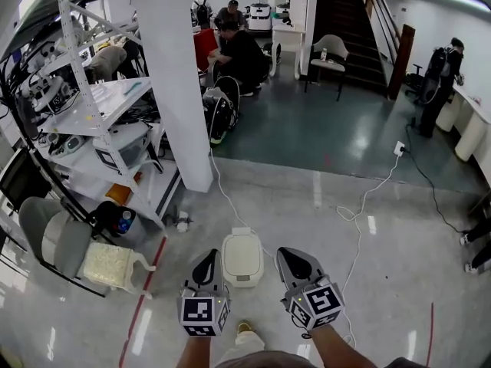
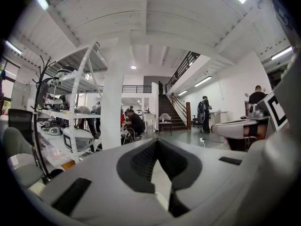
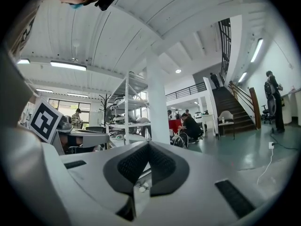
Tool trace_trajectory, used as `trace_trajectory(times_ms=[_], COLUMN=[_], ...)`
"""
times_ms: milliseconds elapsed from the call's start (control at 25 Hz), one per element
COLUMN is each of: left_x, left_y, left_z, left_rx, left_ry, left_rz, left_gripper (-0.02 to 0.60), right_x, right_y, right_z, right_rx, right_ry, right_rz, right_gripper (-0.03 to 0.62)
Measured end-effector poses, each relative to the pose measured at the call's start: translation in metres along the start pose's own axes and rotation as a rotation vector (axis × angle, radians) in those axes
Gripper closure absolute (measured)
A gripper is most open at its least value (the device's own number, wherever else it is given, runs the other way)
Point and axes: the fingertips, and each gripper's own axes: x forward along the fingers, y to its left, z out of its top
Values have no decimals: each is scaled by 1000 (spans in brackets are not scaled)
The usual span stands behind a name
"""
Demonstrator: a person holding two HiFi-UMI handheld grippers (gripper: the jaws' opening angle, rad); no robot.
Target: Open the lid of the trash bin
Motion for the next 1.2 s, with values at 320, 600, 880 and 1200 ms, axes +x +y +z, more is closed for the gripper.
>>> trace_trajectory(times_ms=[320, 600, 880, 1200], left_x=[43, 70, 91, 121], left_y=[33, 35, 41, 39], left_z=[-2, 5, 10, 3], left_rx=[-16, 8, 19, -7], left_ry=[9, -12, -27, 2], left_rz=[-41, -94, -115, -136], left_gripper=[589, 589, 589, 589], right_x=[51, 63, 79, 100], right_y=[-11, -28, -41, -57], right_z=[10, 15, 19, 11], right_rx=[-14, -22, -35, -16], right_ry=[-5, -18, -26, -7], right_rz=[-38, -100, -111, -102], right_gripper=[559, 559, 559, 559])
